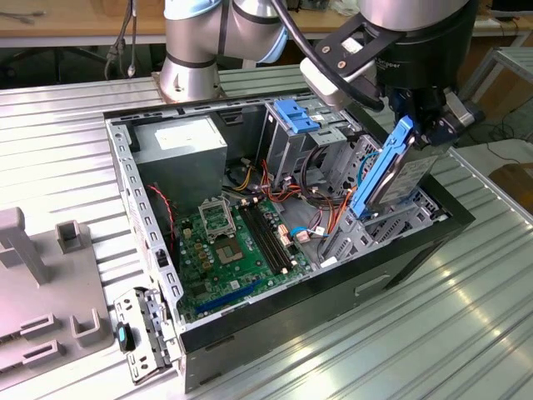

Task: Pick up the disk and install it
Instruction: 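Insert the disk into the insertion slot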

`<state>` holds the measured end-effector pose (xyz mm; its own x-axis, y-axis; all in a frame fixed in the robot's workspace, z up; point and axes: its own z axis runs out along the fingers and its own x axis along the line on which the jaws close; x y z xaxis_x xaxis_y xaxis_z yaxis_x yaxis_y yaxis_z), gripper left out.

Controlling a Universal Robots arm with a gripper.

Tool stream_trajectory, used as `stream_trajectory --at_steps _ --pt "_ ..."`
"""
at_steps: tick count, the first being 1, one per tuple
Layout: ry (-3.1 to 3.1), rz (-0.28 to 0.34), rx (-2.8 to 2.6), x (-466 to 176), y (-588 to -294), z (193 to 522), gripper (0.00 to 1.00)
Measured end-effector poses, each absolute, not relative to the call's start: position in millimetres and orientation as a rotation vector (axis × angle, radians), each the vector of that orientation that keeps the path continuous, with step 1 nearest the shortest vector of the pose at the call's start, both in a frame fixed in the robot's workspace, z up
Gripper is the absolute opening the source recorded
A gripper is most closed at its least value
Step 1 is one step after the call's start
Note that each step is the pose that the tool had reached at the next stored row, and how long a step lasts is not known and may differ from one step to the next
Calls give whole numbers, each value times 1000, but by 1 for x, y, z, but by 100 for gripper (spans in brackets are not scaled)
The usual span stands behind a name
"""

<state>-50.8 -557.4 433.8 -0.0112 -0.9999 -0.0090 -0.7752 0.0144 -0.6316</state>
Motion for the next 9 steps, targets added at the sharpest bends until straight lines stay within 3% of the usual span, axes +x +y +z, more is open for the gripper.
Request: stream_trajectory --at_steps 9 --pt "1833 -650 -1807 -51 -557 428 37"
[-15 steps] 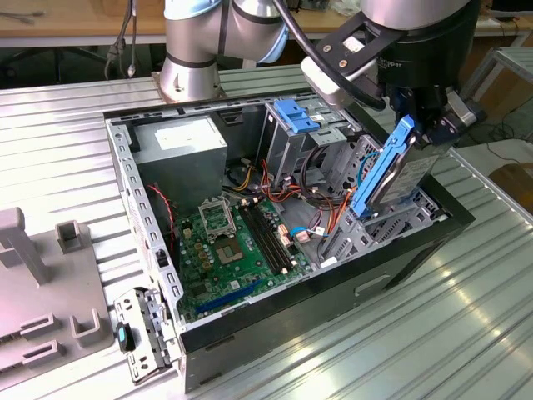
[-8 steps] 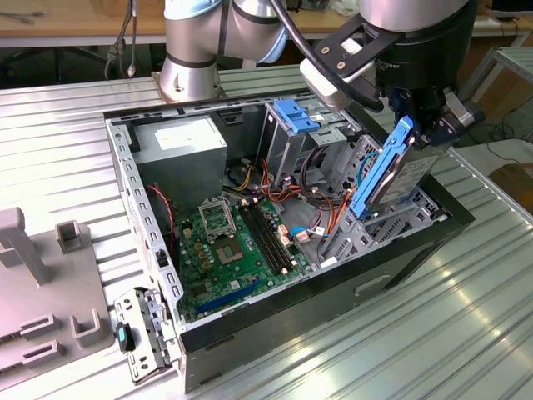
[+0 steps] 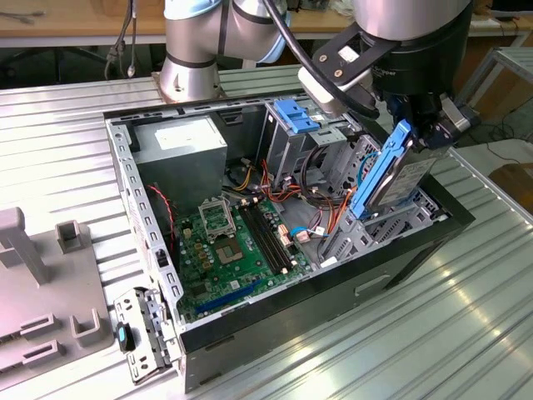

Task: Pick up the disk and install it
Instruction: 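Insert the disk into the insertion slot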

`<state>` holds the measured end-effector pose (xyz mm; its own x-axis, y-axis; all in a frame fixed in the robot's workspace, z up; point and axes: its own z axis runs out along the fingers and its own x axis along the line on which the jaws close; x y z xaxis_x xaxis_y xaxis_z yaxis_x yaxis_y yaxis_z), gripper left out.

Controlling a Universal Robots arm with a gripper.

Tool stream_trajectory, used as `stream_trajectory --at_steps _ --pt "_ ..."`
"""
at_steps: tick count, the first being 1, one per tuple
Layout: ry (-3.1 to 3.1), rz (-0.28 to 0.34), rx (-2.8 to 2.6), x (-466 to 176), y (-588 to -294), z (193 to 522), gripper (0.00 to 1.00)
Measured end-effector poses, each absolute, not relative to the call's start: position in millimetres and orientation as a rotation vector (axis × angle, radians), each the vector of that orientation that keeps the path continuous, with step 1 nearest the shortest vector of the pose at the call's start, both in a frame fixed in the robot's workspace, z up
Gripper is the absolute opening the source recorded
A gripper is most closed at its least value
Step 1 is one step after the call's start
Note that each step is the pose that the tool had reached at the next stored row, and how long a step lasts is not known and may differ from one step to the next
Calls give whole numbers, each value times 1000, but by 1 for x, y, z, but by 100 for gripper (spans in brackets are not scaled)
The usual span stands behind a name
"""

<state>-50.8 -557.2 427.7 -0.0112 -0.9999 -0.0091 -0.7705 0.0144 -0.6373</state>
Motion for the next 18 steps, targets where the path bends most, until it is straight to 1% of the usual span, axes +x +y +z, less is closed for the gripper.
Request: stream_trajectory --at_steps 18 --pt "1826 -656 -1801 -51 -557 416 37"
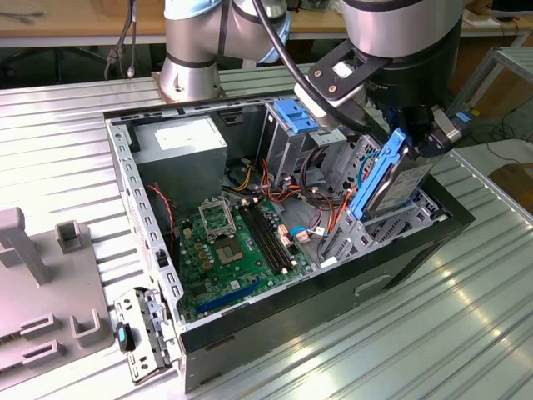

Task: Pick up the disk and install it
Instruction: 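Insert the disk into the insertion slot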

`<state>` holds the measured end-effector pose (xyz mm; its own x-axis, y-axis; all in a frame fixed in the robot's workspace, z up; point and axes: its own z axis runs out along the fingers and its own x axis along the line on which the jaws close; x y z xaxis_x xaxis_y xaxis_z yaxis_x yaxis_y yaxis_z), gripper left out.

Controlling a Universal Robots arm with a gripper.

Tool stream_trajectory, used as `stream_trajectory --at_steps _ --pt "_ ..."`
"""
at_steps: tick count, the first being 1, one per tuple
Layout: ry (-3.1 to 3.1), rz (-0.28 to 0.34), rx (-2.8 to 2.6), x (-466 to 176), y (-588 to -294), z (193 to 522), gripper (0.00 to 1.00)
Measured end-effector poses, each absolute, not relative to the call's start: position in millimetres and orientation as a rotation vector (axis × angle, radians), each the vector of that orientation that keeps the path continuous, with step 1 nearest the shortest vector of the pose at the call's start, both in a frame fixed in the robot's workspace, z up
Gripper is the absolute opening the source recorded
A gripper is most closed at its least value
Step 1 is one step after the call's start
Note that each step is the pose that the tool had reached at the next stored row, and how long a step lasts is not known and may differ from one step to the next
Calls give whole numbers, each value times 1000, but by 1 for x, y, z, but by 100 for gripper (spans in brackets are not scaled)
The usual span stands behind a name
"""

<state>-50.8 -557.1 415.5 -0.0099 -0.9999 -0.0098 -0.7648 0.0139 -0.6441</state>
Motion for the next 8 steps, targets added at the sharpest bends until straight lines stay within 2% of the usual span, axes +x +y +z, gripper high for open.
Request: stream_trajectory --at_steps 8 --pt "1823 -656 -1801 -51 -557 412 37"
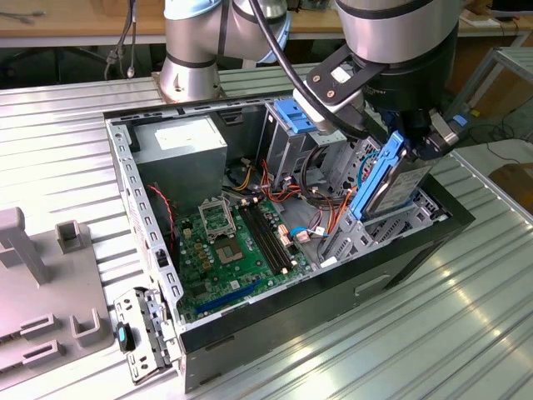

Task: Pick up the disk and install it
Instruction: 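Insert the disk into the insertion slot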

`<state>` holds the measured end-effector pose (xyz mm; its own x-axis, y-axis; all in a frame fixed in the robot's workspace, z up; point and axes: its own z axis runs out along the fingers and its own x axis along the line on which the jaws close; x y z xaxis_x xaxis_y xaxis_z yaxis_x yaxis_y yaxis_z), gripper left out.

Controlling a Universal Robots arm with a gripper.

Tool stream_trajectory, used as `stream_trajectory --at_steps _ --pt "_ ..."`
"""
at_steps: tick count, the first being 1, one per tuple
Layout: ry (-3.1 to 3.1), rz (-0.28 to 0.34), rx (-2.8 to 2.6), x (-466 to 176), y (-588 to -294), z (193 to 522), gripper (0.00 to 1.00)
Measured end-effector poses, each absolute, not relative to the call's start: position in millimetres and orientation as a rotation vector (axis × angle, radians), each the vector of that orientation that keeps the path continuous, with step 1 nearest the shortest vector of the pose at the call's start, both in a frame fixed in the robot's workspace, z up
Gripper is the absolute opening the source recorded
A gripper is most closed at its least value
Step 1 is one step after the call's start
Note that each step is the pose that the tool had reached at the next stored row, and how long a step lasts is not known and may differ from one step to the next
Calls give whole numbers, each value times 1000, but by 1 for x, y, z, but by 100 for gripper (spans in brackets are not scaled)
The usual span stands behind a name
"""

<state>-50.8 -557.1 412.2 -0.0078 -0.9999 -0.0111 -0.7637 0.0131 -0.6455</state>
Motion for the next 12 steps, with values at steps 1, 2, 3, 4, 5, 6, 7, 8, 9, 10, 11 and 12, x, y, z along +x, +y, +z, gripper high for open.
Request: stream_trajectory --at_steps 1,2,3,4,5,6,7,8,9,10,11,12 --pt "1822 -656 -1801 -51 -557 412 38" --pt "1822 -656 -1801 -51 -557 412 38" --pt "1822 -656 -1801 -51 -557 412 44" --pt "1823 -656 -1801 -51 -557 412 44" --pt "1822 -656 -1801 -51 -557 412 44" --pt "1822 -656 -1801 -51 -557 412 44" --pt "1823 -656 -1800 -49 -557 412 44" --pt "1830 -654 -1803 -46 -556 412 44" --pt "1835 -650 -1808 -44 -556 412 43" --pt "1841 -645 -1813 -43 -556 412 36" --pt "1852 -633 -1823 -41 -556 412 29" --pt "1859 -625 -1829 -41 -556 412 29"
